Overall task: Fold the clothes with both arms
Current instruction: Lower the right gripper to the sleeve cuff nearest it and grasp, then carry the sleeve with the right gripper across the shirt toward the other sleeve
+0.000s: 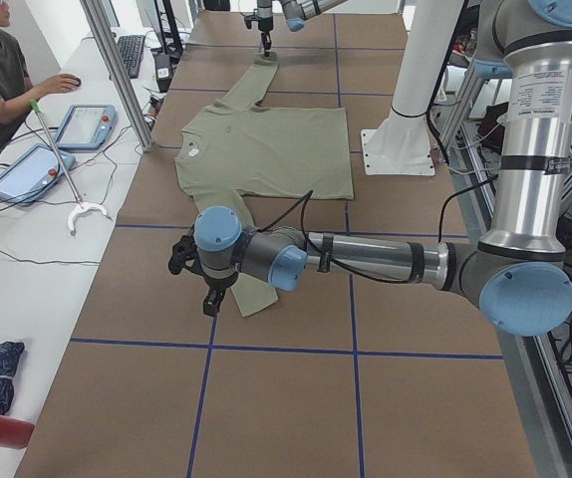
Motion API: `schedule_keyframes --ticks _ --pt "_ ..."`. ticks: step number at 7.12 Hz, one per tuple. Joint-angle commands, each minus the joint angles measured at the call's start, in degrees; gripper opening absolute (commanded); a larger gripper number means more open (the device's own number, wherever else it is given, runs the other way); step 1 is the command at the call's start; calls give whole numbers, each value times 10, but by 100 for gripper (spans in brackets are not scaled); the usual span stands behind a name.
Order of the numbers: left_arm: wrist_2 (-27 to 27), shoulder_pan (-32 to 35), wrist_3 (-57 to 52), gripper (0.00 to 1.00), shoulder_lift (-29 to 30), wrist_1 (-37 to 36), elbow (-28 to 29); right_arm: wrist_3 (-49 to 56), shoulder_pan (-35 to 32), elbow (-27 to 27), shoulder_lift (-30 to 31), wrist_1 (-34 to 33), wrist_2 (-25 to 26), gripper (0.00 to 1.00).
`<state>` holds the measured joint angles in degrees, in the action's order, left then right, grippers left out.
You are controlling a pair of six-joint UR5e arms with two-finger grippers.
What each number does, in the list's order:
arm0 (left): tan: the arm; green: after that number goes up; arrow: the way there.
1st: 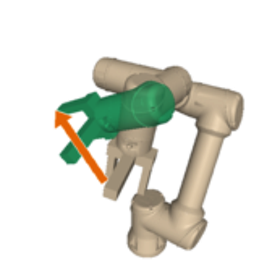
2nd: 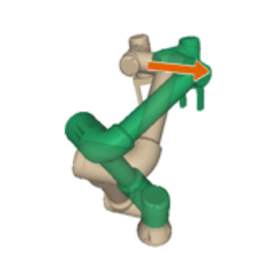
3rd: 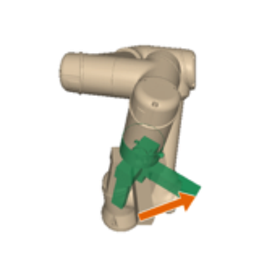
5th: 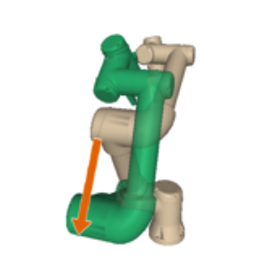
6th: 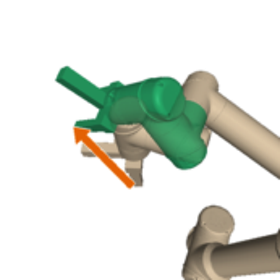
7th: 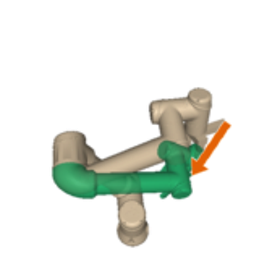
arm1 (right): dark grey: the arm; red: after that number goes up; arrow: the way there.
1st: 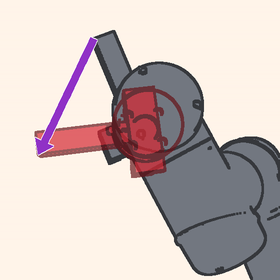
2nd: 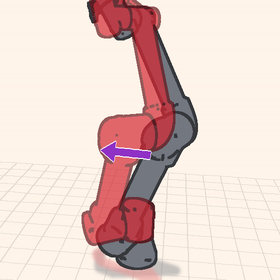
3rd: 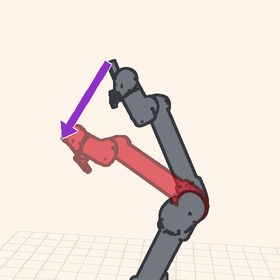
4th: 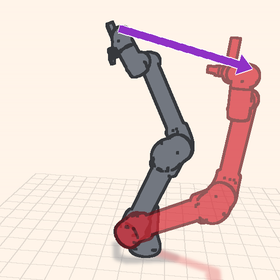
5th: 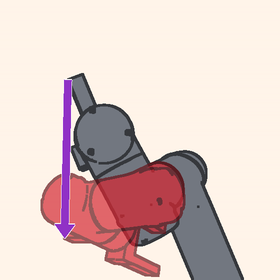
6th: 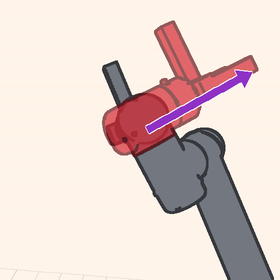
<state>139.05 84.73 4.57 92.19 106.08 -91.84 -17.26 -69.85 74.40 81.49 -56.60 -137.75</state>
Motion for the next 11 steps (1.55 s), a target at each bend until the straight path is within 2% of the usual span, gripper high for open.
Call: schedule_keyframes --ticks 1,3,4,5,6,7,8,9,10,11 --pt "1 1 0 100 0 0 0 -117 -5 57 -47 -5 -53 0" --pt "-1 1 0 100 4 0 0 -255 61 56 -160 -5 -45 0" --pt "-1 1 0 100 4 0 0 -307 100 52 -231 -29 -10 0" --pt "-1 1 0 100 4 0 0 -310 142 47 -310 -74 45 0" --pt "-1 2 0 100 4 0 0 -311 171 27 -387 -116 82 0" --pt "-1 3 0 100 4 -1 0 -335 200 9 -446 -123 98 0" --pt "-1 3 0 100 2 0 0 -371 238 -28 -515 -125 140 0" --pt "-1 3 0 100 1 0 0 -392 284 -96 -577 -122 190 0" --pt "-1 3 0 100 1 0 0 -394 321 -122 -600 -122 238 0" --pt "0 3 0 100 0 0 -1 -393 341 -134 -600 -121 255 0"
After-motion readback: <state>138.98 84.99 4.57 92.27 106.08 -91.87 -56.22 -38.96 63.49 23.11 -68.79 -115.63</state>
